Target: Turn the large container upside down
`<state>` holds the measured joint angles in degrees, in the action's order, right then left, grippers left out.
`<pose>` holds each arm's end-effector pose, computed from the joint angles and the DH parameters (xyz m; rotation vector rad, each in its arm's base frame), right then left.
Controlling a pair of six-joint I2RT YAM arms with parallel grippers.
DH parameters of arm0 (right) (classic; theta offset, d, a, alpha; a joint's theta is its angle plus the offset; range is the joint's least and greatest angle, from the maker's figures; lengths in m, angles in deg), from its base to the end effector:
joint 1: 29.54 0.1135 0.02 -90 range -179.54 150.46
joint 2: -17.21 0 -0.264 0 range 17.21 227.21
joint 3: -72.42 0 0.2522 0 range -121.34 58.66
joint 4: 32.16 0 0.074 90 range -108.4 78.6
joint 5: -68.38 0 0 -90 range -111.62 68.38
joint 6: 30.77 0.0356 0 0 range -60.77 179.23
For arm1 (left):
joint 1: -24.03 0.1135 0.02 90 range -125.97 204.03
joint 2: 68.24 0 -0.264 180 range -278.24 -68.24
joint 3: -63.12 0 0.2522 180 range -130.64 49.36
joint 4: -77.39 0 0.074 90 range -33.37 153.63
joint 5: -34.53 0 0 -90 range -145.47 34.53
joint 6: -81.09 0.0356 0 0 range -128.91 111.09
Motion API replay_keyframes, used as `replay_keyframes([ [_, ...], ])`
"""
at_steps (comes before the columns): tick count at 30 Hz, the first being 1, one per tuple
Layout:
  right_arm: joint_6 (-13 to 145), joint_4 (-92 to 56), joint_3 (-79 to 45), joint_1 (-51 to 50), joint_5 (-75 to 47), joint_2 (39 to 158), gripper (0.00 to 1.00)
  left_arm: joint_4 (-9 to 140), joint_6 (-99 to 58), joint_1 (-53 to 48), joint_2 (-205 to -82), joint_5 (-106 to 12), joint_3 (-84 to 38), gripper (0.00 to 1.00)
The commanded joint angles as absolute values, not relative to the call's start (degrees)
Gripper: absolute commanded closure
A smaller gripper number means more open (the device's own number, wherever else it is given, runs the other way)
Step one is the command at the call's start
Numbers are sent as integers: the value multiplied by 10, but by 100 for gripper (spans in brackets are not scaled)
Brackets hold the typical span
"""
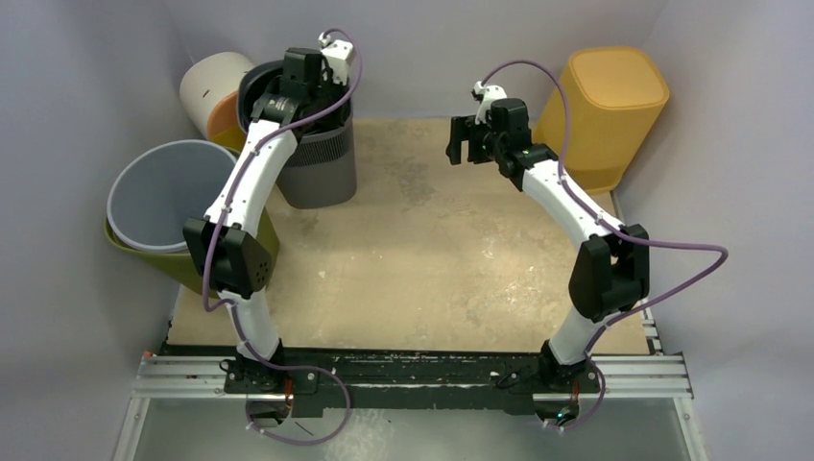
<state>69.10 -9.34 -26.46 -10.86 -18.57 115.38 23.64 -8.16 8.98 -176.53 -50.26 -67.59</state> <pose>0.3889 0.1335 0.3367 -0.1870 1.9665 0.3788 0.4139 -0.1146 0.4034 0.3457 2.0964 -0.2445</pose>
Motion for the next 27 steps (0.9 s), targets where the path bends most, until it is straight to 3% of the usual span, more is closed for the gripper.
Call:
replay_keyframes([
  [1,702,-122,-258,-111,-175,1120,12,210,-63,105,-1755,-620,-675,100],
  [16,732,-138,-184,-140,-192,1036,15,356,-63,89,-1607,-794,-698,100],
  [27,720,-119,-177,-161,-218,959,15,409,-108,81,-1497,-754,-710,100],
])
